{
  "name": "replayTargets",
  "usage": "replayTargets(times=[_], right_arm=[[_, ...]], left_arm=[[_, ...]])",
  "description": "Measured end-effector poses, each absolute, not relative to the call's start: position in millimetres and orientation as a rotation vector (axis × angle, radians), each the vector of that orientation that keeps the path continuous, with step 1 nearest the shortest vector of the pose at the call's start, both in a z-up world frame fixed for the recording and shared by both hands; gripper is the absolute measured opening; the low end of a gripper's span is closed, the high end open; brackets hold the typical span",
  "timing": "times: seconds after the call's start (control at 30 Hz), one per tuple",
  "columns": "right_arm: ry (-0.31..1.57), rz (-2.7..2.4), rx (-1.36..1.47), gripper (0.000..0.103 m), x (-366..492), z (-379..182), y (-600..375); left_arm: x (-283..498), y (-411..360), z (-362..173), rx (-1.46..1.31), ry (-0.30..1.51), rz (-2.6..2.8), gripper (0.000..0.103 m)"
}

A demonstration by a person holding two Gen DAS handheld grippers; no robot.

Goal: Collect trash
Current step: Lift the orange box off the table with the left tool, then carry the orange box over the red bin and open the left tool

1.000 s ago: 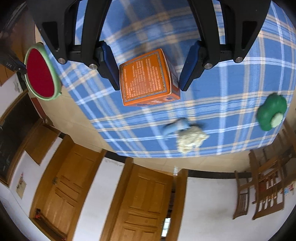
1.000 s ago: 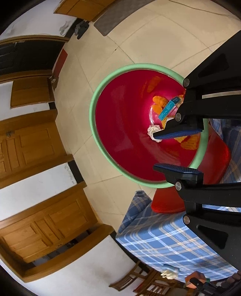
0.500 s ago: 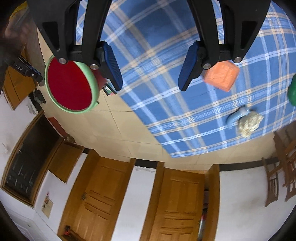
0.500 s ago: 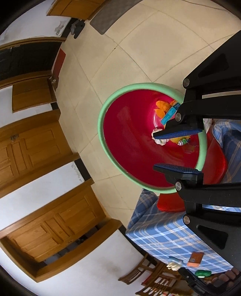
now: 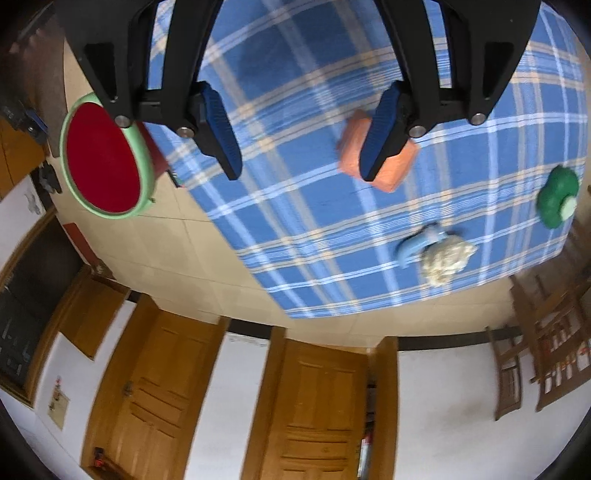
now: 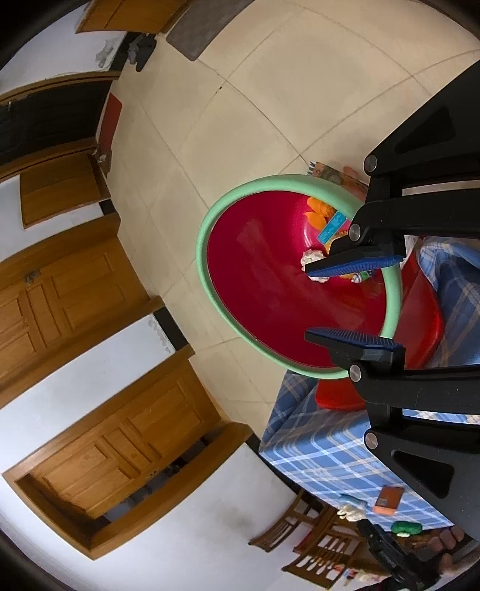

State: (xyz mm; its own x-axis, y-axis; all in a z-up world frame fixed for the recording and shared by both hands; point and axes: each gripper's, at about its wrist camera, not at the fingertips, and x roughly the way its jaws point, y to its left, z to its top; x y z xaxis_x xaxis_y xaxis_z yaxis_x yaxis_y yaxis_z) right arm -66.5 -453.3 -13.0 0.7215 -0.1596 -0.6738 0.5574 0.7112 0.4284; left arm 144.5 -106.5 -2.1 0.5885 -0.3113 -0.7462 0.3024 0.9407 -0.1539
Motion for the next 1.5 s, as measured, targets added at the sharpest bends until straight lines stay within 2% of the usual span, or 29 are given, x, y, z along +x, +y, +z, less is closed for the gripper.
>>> replayTargets(times=[0.27, 0.37, 0.6, 0.7, 0.87, 1.23, 1.5], right_arm=[[0.667, -0.411, 0.688, 0.031, -64.7, -17.9, -452.4], [0.668, -0.41, 0.688, 0.035, -64.4, -18.1, -451.9], [0.686, -0.404, 0.688, 0.035, -60.8, -21.7, -448.6], [0.688, -0.402, 0.685, 0.035, -59.9, -22.3, -448.3], [0.687, -0.402, 0.686, 0.035, -59.8, -22.0, -448.2], [0.674, -0.416, 0.686, 0.035, -64.8, -25.2, -453.0], [0.673, -0.434, 0.708, 0.035, -73.9, -31.4, -467.3]], left_arm=[[157.6, -87.1, -34.0, 0.027, 0.94, -0.265, 0.07], [159.0, -88.4, -37.6, 0.097, 0.895, -0.218, 0.071], [169.5, -84.2, -53.6, 0.1, 0.929, -0.211, 0.071], [170.5, -82.3, -57.7, 0.084, 0.938, -0.232, 0.058], [164.9, -87.0, -53.1, 0.055, 0.94, -0.28, 0.058], [139.1, -146.5, -24.8, 0.066, 0.914, -0.473, 0.058], [118.1, -222.9, -8.7, 0.157, 0.883, -0.638, 0.058]])
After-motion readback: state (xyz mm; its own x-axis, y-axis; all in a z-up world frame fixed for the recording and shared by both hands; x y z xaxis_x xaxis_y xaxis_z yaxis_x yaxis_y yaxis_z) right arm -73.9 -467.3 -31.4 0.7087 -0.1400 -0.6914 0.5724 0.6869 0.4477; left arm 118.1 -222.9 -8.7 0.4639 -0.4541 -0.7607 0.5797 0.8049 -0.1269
